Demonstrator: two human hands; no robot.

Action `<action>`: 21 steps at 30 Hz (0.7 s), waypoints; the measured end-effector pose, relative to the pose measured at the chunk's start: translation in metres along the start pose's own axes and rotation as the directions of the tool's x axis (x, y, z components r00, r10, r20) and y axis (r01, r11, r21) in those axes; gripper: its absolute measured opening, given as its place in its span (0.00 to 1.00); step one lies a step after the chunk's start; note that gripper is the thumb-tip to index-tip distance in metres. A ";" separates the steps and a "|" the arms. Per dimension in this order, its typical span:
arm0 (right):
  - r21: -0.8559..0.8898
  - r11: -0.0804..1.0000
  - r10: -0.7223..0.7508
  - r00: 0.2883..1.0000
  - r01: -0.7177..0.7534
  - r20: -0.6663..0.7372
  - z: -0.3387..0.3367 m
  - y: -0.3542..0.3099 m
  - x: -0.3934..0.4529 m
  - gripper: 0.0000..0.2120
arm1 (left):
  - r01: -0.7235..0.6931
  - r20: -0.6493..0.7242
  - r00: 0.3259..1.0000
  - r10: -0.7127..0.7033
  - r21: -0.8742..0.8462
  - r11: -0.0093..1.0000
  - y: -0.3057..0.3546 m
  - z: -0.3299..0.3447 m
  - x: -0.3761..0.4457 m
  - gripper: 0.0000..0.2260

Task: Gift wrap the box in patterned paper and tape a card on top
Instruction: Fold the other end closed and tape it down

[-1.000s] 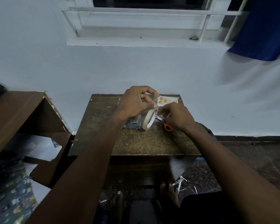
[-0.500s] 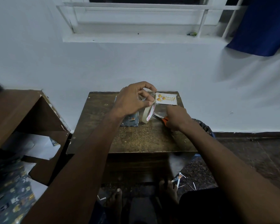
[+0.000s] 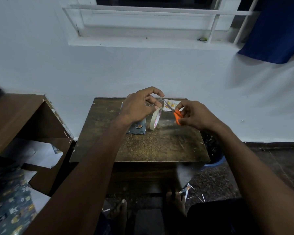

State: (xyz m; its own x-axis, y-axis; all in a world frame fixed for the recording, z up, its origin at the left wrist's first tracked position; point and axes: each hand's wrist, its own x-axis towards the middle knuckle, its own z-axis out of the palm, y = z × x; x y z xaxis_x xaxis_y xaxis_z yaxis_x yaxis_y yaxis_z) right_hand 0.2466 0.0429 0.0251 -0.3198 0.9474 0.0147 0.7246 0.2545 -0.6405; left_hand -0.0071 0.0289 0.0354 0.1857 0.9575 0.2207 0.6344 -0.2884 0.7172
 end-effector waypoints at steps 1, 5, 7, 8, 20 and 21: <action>-0.006 1.000 -0.009 1.000 0.009 0.002 0.001 -0.001 -0.001 0.16 | -0.001 0.001 1.000 0.001 0.005 1.000 0.000 0.000 0.000 0.17; 0.028 0.998 -0.050 0.998 0.051 -0.024 0.004 -0.007 0.000 0.15 | -0.019 0.012 1.000 0.019 0.032 0.999 0.002 -0.001 -0.002 0.17; 0.025 0.997 -0.070 0.996 0.071 -0.048 0.004 -0.010 0.000 0.14 | -0.034 0.027 0.999 0.033 0.045 0.998 0.003 0.000 -0.002 0.18; 0.016 0.996 -0.082 0.995 0.083 -0.053 0.005 -0.011 0.001 0.14 | -0.046 0.032 0.999 0.044 0.055 0.997 0.003 0.000 -0.002 0.18; -0.052 0.991 -0.128 0.989 0.124 -0.080 0.006 -0.018 0.001 0.15 | -0.050 0.029 0.998 0.048 0.050 0.997 0.001 0.000 -0.002 0.18; -0.061 0.991 -0.127 0.988 0.123 -0.085 0.006 -0.018 0.001 0.15 | -0.048 0.029 0.998 0.047 0.038 0.998 0.001 0.000 -0.001 0.18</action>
State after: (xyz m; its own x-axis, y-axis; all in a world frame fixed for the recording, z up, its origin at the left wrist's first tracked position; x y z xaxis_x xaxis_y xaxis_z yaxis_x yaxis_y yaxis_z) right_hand 0.2294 0.0379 0.0325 -0.3566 0.9202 0.1614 0.7159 0.3801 -0.5857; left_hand -0.0065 0.0274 0.0355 0.2370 0.9427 0.2351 0.6529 -0.3337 0.6799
